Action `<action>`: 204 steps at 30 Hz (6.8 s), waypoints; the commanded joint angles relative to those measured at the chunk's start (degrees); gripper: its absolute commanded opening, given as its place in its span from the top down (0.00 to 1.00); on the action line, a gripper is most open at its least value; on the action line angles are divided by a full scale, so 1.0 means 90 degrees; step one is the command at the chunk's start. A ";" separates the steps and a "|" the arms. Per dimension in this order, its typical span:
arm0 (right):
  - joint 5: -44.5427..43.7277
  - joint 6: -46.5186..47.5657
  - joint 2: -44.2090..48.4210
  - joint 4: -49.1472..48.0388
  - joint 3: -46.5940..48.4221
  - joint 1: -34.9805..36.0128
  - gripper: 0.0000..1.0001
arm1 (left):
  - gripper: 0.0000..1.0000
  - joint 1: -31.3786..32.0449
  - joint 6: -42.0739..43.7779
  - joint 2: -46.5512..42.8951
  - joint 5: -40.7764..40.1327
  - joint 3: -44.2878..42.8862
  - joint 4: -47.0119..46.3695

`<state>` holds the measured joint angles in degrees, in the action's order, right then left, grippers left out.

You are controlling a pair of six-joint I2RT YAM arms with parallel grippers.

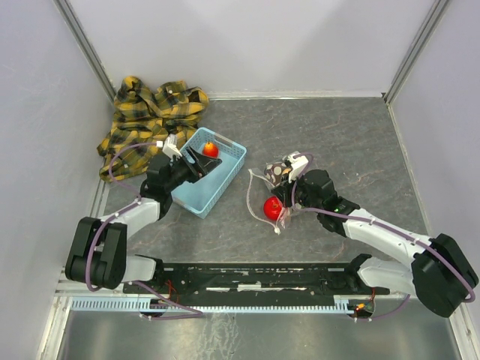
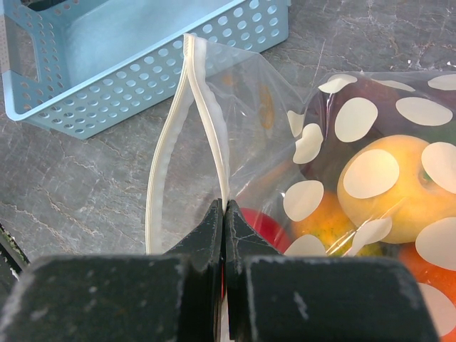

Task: Open the zip-top bag and remove the fake food
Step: Pick up the fake fruit from the zipper food storage bag, then place the fake fruit in the bin.

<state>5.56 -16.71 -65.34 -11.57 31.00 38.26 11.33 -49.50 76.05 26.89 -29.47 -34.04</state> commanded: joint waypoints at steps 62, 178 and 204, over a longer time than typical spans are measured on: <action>0.0173 -0.0035 0.0630 -0.0062 -0.0241 0.0016 0.98 | 0.18 0.4639 0.6608 0.2275 -0.1001 0.0068 -0.3602; -0.0081 0.0030 0.0855 -0.0084 -0.0603 0.0008 0.98 | 0.68 0.3256 0.3202 -0.1272 -0.1255 -0.0118 0.1007; 0.0007 0.0011 0.0719 -0.0116 -0.0529 0.0007 0.98 | 0.68 0.0760 0.2013 -0.0013 -0.0481 -0.1179 0.1338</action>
<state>5.50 -16.67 -58.70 -10.70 25.56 38.26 20.75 -26.79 73.63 21.43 -37.01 -17.98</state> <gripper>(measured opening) 0.024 0.877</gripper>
